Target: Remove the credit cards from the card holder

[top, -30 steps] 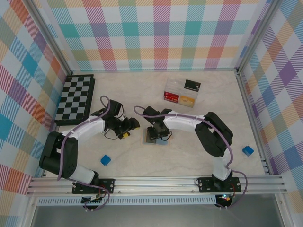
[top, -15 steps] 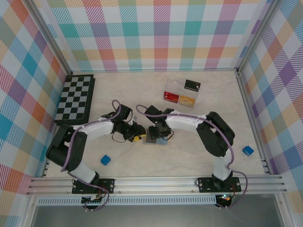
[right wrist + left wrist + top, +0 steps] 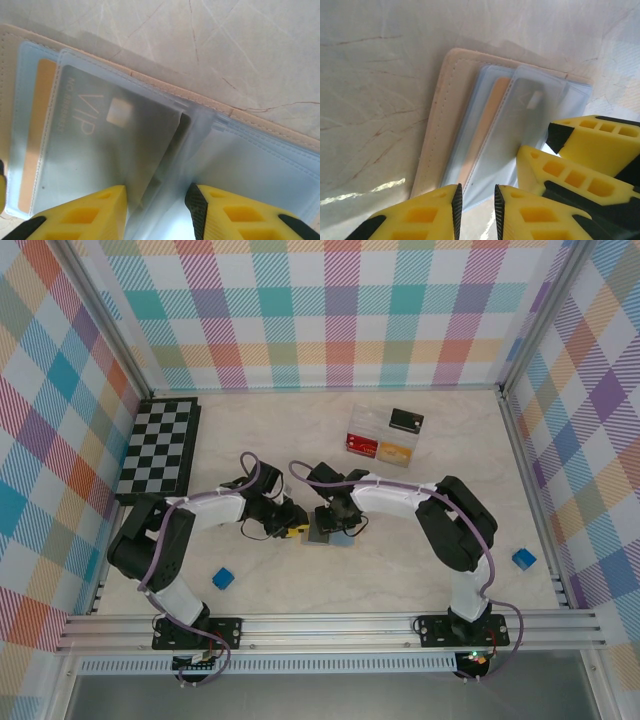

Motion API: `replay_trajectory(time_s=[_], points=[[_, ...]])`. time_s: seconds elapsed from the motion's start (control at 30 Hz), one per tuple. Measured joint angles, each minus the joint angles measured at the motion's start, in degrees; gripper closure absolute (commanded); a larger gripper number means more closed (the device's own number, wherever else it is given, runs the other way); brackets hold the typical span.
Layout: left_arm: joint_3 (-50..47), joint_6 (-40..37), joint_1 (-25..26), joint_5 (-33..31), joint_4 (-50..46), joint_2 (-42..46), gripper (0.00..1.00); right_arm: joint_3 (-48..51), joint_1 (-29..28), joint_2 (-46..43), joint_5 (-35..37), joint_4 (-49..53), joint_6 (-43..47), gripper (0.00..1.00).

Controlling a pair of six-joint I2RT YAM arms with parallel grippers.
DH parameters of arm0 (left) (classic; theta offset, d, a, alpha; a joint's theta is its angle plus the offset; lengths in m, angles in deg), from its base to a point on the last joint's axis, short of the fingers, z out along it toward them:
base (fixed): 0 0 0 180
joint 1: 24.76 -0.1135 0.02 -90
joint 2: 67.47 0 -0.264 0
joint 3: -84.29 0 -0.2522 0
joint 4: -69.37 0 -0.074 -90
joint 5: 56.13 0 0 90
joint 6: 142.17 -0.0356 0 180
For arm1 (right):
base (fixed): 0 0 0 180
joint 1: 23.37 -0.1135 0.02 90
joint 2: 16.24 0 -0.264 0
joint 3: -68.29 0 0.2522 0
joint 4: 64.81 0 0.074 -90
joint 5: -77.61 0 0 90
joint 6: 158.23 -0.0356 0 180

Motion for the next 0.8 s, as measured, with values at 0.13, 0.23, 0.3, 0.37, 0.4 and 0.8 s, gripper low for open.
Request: replay_trajectory(time_s=[0.13,0.23,0.3,0.37,0.4,0.8], points=[[0.04,0.02,0.0,0.72,1.07,-0.94,0.73,0.72,0.17,-0.37,-0.5,-0.92,0.0,0.61],[0.15,0.02,0.0,1.36,1.4,-1.4,0.73,1.22,0.46,-0.63,-1.16,-1.55,0.02,0.62],[0.22,0.02,0.0,1.49,1.84,-1.66,0.73,1.55,0.61,-0.76,-1.57,-1.95,0.0,0.62],[0.33,0.02,0.0,1.49,2.25,-1.97,0.73,1.86,0.76,-0.98,-1.95,-2.34,0.0,0.62],[0.39,0.02,0.0,1.49,2.4,-2.14,0.72,1.95,0.85,-1.03,-2.14,-2.49,0.0,0.62],[0.52,-0.48,0.0,1.4,2.36,-2.62,0.73,4.11,2.19,-2.16,-5.11,-5.07,0.0,0.63]])
